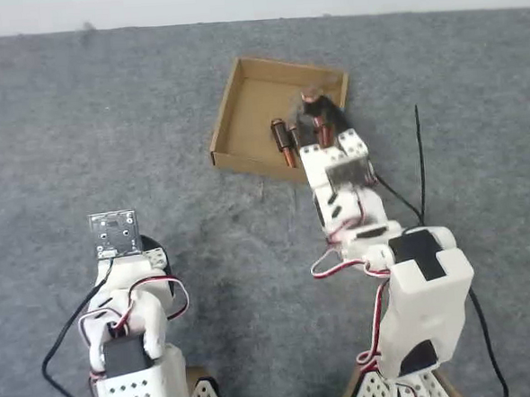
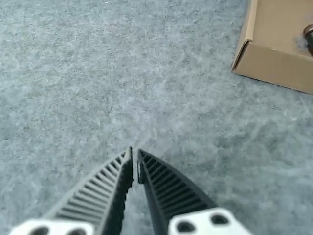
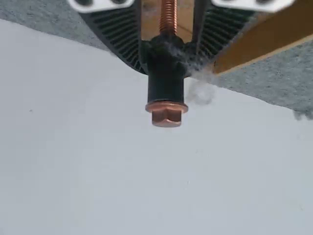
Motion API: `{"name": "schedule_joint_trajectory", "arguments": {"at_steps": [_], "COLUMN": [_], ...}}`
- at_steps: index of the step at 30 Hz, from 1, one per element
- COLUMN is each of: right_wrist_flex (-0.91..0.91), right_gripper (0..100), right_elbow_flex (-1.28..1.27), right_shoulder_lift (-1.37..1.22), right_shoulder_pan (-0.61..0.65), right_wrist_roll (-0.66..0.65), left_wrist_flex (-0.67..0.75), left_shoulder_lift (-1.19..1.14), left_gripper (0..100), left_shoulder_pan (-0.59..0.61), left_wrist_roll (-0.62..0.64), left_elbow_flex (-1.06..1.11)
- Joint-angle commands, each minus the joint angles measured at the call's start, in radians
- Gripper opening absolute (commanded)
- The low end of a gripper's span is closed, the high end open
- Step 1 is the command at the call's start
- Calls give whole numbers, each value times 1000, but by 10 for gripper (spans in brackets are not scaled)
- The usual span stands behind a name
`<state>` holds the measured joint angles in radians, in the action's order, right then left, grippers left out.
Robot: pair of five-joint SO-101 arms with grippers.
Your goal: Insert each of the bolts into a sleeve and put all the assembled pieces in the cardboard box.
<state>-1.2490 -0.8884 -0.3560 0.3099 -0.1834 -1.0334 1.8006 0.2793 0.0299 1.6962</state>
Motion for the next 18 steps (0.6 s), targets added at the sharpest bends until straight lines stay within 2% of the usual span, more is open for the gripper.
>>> {"name": "schedule_joint_trajectory", "arguments": {"at_steps": [1, 4, 7, 10, 13, 18], "right_wrist_flex": [220, 455, 720, 1004, 1264, 1575], "right_gripper": [6, 6, 6, 6, 6, 6], "right_elbow_flex": [176, 298, 427, 568, 707, 916], "right_shoulder_lift": [102, 94, 93, 93, 68, -50], "right_shoulder_pan": [30, 44, 56, 58, 62, 101], "right_wrist_roll": [-17, -6, 117, 216, 226, 221], "left_wrist_flex": [-2, 0, 0, -2, -3, -3], "left_shoulder_lift": [20, 20, 20, 20, 20, 20], "left_gripper": [11, 11, 11, 11, 11, 11], "left_shoulder_pan": [5, 5, 5, 5, 5, 5], "left_wrist_roll": [-12, -12, -15, -80, -140, -143], "left_elbow_flex": [-12, -12, -12, -12, -12, -12]}}
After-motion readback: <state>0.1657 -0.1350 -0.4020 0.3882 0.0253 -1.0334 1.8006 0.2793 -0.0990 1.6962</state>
